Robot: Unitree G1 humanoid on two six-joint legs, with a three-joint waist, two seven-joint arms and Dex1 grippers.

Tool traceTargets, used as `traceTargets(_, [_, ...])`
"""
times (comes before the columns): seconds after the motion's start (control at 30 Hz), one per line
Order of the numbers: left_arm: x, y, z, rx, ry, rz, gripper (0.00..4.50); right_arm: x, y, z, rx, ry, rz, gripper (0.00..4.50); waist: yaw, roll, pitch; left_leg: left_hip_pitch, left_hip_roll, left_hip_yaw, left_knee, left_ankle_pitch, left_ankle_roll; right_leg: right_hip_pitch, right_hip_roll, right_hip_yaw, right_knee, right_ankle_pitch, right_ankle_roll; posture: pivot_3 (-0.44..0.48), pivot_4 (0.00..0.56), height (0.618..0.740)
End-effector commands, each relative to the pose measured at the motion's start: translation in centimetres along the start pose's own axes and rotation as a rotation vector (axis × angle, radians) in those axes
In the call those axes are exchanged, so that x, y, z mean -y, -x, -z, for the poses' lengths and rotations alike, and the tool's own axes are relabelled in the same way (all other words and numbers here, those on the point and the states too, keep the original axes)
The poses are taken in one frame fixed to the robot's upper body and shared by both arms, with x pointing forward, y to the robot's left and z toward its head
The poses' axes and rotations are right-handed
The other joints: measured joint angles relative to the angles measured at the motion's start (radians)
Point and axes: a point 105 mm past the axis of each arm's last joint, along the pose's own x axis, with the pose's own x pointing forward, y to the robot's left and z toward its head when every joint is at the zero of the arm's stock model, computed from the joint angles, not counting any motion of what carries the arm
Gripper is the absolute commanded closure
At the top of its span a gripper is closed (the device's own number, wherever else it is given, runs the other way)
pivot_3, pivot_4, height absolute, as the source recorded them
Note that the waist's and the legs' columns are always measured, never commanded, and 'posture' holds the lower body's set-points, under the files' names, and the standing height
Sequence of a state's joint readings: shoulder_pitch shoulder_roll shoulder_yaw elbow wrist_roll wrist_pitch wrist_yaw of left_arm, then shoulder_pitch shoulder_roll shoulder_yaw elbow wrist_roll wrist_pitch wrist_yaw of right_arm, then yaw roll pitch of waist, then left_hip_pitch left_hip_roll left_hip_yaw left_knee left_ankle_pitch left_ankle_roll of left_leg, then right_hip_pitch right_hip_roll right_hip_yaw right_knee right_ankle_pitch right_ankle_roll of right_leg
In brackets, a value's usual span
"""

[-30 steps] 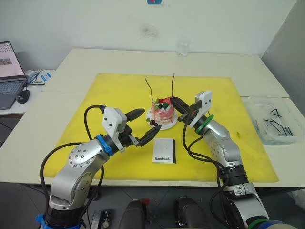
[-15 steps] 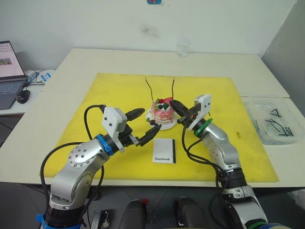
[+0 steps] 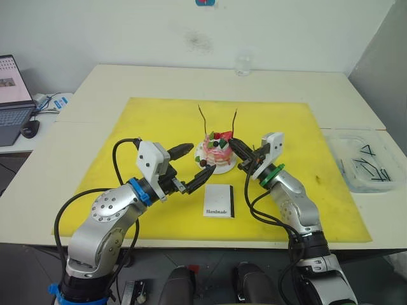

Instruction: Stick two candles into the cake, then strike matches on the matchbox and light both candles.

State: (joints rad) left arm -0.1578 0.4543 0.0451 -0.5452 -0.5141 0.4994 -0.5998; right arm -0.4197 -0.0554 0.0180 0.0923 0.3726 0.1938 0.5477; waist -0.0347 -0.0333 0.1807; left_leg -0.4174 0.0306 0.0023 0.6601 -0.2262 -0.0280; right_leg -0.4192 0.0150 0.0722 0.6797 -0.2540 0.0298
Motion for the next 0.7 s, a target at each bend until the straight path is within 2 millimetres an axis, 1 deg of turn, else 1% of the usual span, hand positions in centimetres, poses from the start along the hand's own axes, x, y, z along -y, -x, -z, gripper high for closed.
traceTargets(0.03, [0.2, -0.2, -0.9, 0.036, -0.004, 0.012, 0.0, -0.3, 0.0, -1.2, 0.06, -0.003, -0.009, 4.47, 0.0, 0.0, 0.0, 0.0, 0.0, 0.0, 0.0, 0.0, 0.0, 0.0, 0.0, 0.0, 0.0, 0.0, 0.0, 0.0, 0.15, 0.74])
traceTargets(0.13, [0.1, -0.3, -1.0, 0.036, -0.009, 0.015, 0.0, -0.6, -0.1, -1.7, 0.093, -0.012, -0.024, 4.47, 0.0, 0.0, 0.0, 0.0, 0.0, 0.0, 0.0, 0.0, 0.0, 0.0, 0.0, 0.0, 0.0, 0.0, 0.0, 0.0, 0.15, 0.74])
traceTargets(0.2, [-0.1, -0.2, -0.9, 0.033, -0.014, 0.015, 0.0, -0.6, -0.2, -1.6, 0.086, -0.007, -0.026, 4.47, 0.0, 0.0, 0.0, 0.0, 0.0, 0.0, 0.0, 0.0, 0.0, 0.0, 0.0, 0.0, 0.0, 0.0, 0.0, 0.0, 0.15, 0.74])
traceTargets(0.47, [-0.4, -0.4, -1.2, 0.04, -0.021, 0.019, 0.0, -0.3, -0.4, -0.7, 0.072, 0.029, -0.025, 4.47, 0.0, 0.0, 0.0, 0.0, 0.0, 0.0, 0.0, 0.0, 0.0, 0.0, 0.0, 0.0, 0.0, 0.0, 0.0, 0.0, 0.15, 0.74])
traceTargets(0.7, [-0.4, -0.5, -1.2, 0.043, -0.02, 0.023, 0.0, -0.1, 0.0, 0.1, 0.057, 0.042, -0.022, 4.47, 0.0, 0.0, 0.0, 0.0, 0.0, 0.0, 0.0, 0.0, 0.0, 0.0, 0.0, 0.0, 0.0, 0.0, 0.0, 0.0, 0.15, 0.74])
